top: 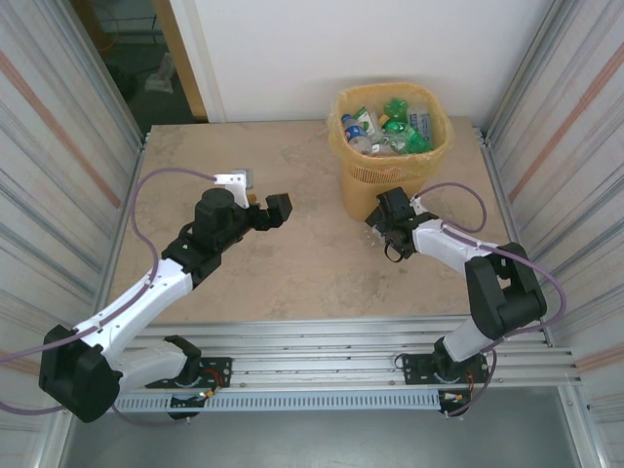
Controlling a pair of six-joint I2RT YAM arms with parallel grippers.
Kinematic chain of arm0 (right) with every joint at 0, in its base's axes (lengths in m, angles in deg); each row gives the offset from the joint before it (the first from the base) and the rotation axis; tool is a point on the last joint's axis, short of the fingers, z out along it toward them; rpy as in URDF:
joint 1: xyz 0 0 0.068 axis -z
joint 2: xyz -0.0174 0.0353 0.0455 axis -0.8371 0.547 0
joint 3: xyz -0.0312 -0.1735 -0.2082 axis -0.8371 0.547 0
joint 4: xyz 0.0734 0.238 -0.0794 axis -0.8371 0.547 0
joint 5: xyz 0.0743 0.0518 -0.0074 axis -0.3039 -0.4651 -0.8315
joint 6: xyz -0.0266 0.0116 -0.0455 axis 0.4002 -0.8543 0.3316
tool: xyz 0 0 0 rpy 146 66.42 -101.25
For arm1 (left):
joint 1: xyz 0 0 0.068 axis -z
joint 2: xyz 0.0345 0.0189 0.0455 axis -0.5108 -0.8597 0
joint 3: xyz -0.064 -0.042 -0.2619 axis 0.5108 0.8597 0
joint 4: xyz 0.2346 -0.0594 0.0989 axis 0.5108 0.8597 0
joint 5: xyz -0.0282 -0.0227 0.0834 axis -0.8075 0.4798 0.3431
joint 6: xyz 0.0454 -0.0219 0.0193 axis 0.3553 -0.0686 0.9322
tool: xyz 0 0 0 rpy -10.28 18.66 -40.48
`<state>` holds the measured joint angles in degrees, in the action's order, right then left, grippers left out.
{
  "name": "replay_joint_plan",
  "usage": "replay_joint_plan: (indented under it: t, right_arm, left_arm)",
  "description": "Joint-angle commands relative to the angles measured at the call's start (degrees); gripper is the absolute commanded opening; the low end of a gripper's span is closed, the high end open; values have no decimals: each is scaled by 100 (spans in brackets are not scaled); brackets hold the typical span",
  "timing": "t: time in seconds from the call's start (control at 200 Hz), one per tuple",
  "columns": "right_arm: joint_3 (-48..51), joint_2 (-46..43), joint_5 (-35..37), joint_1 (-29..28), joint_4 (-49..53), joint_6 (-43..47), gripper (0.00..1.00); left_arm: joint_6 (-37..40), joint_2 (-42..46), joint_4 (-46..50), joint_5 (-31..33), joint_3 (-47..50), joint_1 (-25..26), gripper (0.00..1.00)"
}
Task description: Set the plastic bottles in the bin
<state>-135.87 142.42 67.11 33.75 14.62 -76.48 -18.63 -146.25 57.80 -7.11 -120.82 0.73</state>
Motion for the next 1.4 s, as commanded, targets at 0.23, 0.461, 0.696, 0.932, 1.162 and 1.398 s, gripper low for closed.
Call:
replay_joint_plan:
  t: [0.23,0.461,0.696,0.932,1.162,1.398]
  right_arm:
    - [-338,757,-234,110,-137,241,98]
    - [-98,832,-319,181,-242,207,89]
    - [152,638,-372,264,-208,302,62]
    - [259,-94,-98,270,371,449,54]
    - [132,-1423,559,253,1705,589,53]
    - [-453,-3046,1224,253,2990,1019,52]
  left_arm:
    - [-38,36,-68,-31,28,-55,99]
    - [-40,50,-51,-25,27,-54,99]
    - [-12,42,-42,-19,-8,-54,99]
    - [26,53,-4,16,-24,-60,99]
    - [59,229,45,213,119,-114,99]
    - [60,354,190,255,158,-217,99]
